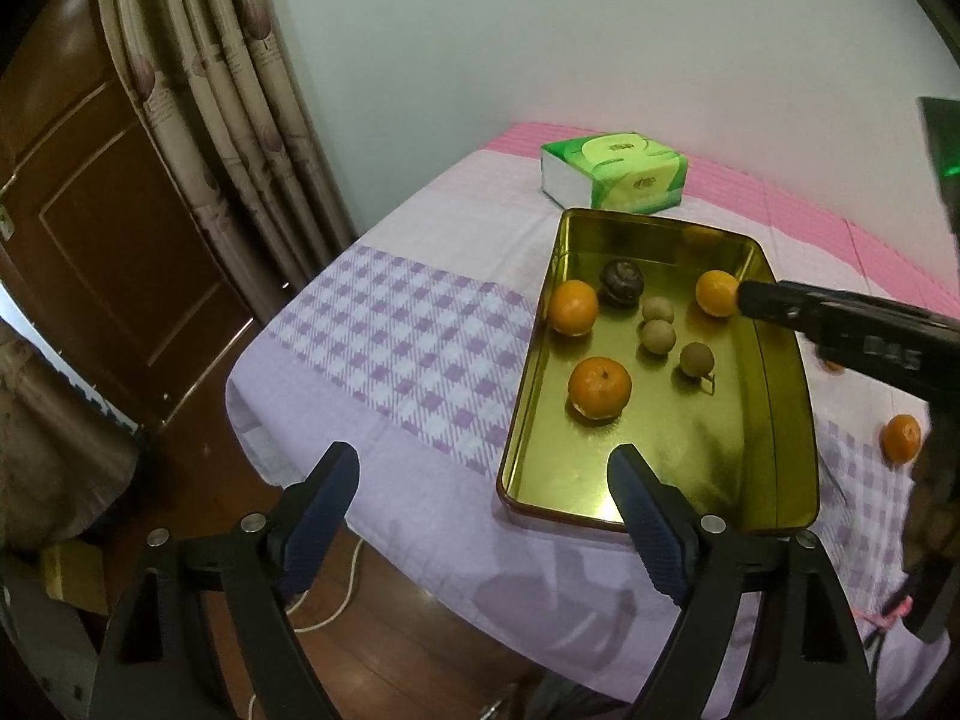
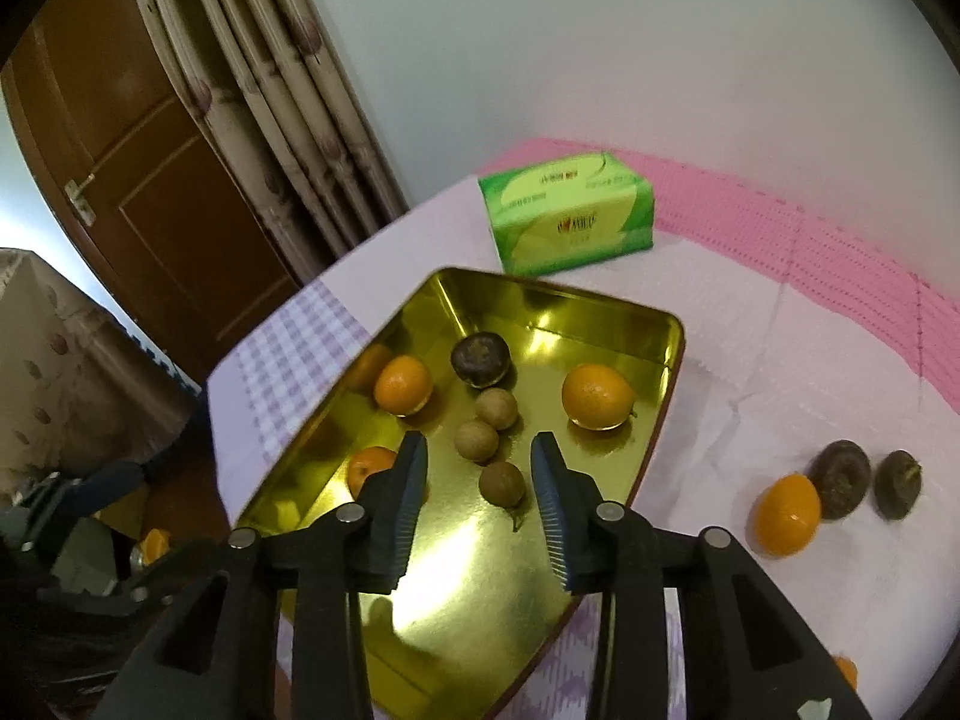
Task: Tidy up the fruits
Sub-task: 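Carry the green fruit into the tin tray and open the right gripper, then close the left gripper on a second yellow orange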
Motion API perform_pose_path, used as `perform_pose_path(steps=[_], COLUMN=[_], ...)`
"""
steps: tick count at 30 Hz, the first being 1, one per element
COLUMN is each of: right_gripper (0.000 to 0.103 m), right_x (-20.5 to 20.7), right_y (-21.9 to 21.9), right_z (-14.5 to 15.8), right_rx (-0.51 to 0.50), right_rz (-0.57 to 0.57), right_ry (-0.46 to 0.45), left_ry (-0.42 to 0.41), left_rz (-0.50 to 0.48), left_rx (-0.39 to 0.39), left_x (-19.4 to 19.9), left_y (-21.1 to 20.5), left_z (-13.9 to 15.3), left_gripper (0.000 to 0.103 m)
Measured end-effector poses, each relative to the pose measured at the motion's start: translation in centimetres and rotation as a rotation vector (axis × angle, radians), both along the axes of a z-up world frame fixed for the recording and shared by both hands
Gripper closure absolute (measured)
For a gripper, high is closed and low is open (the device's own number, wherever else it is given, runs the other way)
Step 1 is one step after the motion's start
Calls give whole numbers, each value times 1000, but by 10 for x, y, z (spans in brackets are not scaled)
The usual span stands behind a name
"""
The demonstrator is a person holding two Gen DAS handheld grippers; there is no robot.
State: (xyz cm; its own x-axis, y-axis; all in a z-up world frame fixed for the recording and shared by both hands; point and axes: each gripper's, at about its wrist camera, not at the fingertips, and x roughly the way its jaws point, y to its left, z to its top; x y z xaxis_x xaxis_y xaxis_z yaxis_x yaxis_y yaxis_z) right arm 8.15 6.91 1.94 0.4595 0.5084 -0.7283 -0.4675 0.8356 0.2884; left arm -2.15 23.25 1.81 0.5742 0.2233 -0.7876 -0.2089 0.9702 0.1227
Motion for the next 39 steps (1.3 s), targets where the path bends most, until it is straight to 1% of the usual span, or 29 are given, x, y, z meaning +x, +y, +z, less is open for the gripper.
perform_pose_path(steps=[2,4,8,10,15,17,20,22,27,32,34,37,39], right_gripper=[65,57,50,47,39,37,36,33,33,31,28,27,27], right_x=[-10,-22,-47,-58,-79,-83,-86,-88,-94,-96,-97,-98,-99], right_y=[-6,-15,-41,-60,-117,-140,-183,-205,-261,-294,-302,-310,-315], right_z=[7,14,23,26,26,20,6,-4,-32,-55,-62,-73,-80], right_rx=[19,32,31,25,-11,-31,-57,-94,-130,-212,-235,-262,-258], right_rz=[-5,-16,-61,-96,-224,-282,-393,-458,-595,-676,-690,-705,-710], right_ry=[-17,-38,-81,-102,-131,-125,-93,-82,-28,2,5,18,29], left_ry=[2,3,5,3,0,0,-2,-2,6,11,16,18,1], left_rz=[-4,-11,-27,-33,-40,-42,-46,-50,-60,-67,-80,-122,-165], left_rx=[6,13,35,45,63,68,77,83,104,122,126,119,116], left_x=[0,-1,-1,-1,-2,-3,-3,-4,-4,-4,-3,-3,-5], left_y=[-1,-3,-8,-11,-16,-17,-18,-19,-23,-26,-28,-34,-41], left_z=[0,-1,-1,-1,-1,-2,-2,-2,-5,-8,-10,-11,-7], left_gripper=[16,16,15,15,15,15,15,14,14,14,14,14,14])
